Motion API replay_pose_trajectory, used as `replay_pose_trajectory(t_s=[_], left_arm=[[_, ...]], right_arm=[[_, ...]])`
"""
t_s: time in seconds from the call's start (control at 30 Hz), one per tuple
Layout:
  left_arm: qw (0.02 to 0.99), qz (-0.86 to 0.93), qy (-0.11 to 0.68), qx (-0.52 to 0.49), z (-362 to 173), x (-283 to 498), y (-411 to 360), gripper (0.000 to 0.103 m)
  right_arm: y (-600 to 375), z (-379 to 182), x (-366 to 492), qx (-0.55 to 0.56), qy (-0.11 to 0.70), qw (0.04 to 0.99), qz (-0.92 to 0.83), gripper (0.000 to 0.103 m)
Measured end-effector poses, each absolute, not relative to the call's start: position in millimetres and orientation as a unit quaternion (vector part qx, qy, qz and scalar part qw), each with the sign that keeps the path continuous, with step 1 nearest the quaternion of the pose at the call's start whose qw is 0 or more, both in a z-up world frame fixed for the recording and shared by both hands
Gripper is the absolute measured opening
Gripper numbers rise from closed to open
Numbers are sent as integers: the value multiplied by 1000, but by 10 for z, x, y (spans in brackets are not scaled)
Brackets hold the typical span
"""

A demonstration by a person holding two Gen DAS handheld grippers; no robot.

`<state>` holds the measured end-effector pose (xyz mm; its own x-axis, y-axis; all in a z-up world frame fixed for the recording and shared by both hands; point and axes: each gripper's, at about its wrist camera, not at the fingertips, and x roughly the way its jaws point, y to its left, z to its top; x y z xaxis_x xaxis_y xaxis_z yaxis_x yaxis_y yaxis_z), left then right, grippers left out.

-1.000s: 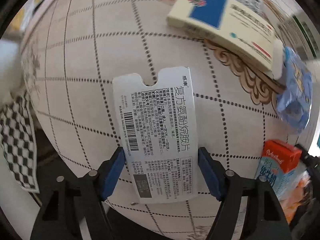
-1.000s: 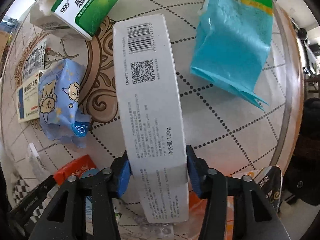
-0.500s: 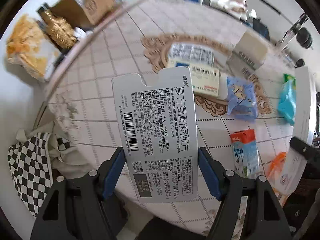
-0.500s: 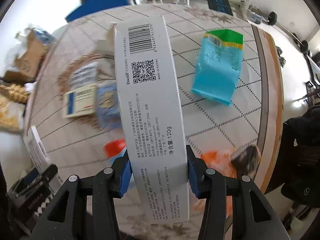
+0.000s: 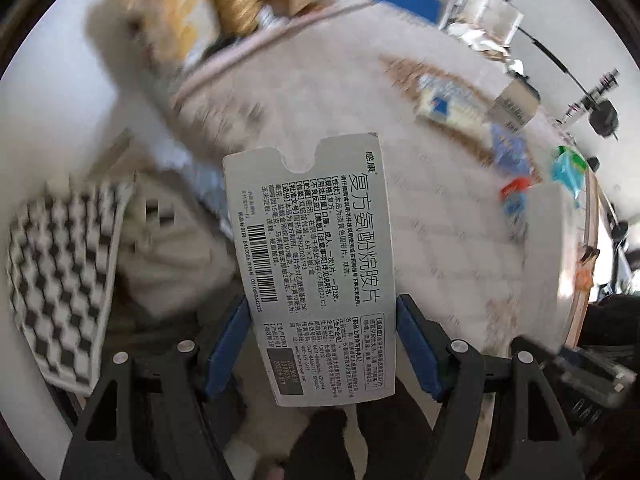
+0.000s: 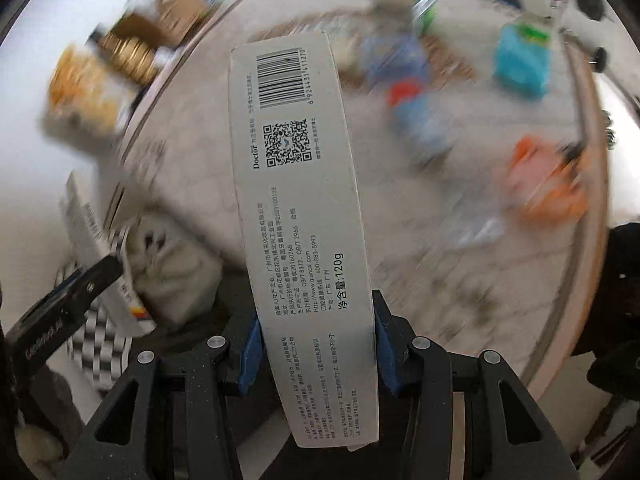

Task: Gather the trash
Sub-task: 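Carry both items over the white bin and open both tools to drop them, then raise both tools from the bin back toward the table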

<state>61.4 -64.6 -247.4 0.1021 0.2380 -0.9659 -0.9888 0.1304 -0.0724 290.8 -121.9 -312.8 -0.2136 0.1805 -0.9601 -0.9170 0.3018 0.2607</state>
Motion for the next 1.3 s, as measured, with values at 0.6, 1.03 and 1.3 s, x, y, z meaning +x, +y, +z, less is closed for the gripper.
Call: replay_pose_trajectory(t_s=[0.6, 1.03, 1.3], left_arm=[[441, 429, 486, -621, -6665, -313, -655, 71], [420, 339, 504, -675, -8250, -261, -497, 75], [414, 413, 492, -644, -7716, -602, -662, 97]], right_arm=[[-1491, -7089, 1427, -525, 633, 352, 447, 50], [-1126, -8596, 1452, -534, 668, 319, 409, 53], [-930, -8219, 1422, -538, 613, 371, 444, 102]])
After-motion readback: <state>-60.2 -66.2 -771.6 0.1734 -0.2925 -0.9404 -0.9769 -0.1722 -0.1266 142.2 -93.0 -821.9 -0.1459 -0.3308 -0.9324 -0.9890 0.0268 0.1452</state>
